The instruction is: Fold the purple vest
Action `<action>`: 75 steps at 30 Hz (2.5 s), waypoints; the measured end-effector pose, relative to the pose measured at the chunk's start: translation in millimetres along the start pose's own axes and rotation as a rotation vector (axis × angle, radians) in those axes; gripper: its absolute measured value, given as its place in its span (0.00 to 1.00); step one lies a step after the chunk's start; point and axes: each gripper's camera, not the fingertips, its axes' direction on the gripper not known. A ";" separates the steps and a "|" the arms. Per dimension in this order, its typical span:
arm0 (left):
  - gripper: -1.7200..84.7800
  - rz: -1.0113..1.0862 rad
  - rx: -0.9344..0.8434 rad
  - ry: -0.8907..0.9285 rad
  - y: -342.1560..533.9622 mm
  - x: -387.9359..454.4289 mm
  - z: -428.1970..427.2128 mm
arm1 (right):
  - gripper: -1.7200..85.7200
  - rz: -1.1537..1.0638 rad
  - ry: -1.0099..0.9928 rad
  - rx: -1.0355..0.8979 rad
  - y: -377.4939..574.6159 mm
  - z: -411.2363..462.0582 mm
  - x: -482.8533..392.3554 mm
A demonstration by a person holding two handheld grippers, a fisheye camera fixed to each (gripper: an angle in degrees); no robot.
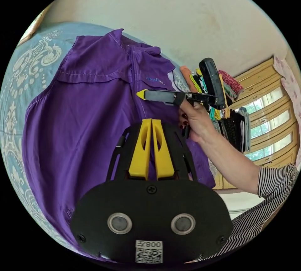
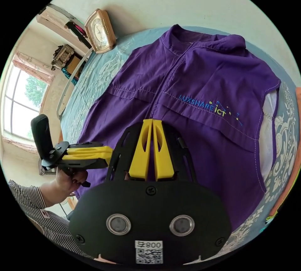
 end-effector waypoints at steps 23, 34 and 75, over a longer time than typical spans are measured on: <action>0.02 -0.064 -0.108 -0.237 56.7 6.0 -25.4 | 0.02 0.242 0.333 -0.032 164.5 -45.7 24.8; 0.02 -0.080 0.036 -0.165 9.8 -8.4 -36.5 | 0.02 0.184 0.402 0.104 119.2 -41.5 -0.7; 0.02 0.185 0.060 -0.299 -83.0 46.5 10.3 | 0.02 0.142 0.579 0.113 58.3 33.3 2.9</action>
